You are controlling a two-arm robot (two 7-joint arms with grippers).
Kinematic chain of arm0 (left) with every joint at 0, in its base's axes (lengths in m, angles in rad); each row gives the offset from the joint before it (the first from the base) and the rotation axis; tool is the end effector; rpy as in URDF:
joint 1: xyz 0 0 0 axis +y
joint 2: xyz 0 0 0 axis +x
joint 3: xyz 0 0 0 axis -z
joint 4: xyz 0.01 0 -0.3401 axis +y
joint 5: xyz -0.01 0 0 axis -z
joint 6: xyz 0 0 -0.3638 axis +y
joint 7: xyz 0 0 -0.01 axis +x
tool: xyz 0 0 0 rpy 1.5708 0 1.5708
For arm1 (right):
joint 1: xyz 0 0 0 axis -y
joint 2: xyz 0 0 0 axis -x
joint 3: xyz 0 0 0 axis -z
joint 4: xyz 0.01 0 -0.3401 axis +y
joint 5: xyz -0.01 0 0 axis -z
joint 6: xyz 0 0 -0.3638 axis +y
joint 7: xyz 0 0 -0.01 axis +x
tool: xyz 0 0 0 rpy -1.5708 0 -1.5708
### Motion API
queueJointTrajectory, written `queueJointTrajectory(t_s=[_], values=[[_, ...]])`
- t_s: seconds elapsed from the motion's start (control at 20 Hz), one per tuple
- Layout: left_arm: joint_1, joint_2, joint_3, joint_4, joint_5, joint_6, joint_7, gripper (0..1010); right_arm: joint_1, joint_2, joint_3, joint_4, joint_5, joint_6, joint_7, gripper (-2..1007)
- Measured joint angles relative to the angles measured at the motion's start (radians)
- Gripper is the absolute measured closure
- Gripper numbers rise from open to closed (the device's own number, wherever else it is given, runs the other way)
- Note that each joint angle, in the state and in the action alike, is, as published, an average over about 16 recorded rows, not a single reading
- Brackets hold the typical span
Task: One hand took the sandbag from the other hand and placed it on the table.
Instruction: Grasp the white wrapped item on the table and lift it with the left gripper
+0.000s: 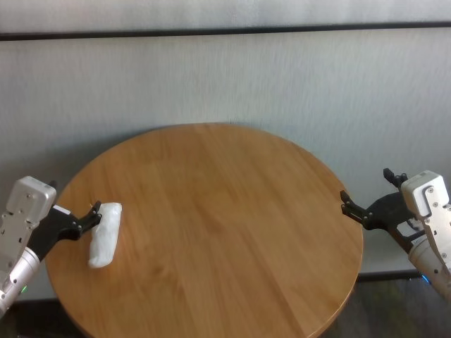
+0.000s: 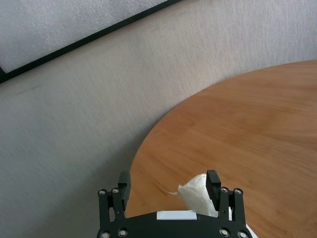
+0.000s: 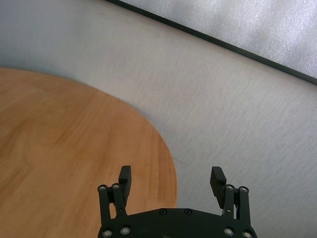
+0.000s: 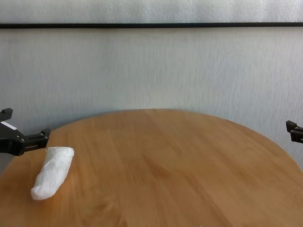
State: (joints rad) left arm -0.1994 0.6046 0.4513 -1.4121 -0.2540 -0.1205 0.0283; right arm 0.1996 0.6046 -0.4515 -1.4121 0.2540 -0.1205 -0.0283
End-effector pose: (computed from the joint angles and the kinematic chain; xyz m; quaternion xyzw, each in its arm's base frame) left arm 0.4182 0.0966 -0.3532 0.1414 -0.1324 0.5800 0.7913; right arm 0.4183 -0.0965 -0.3532 -0.1414 -0.1324 -0.5799 0.7913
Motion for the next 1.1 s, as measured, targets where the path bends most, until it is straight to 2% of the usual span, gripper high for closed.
queueJointTrajectory(t_s=[1.1], values=[[0.000,0.000,0.000,0.000,0.000,0.000,0.000,10,0.000,0.000,0.000,0.000,0.000,0.000,0.000,0]])
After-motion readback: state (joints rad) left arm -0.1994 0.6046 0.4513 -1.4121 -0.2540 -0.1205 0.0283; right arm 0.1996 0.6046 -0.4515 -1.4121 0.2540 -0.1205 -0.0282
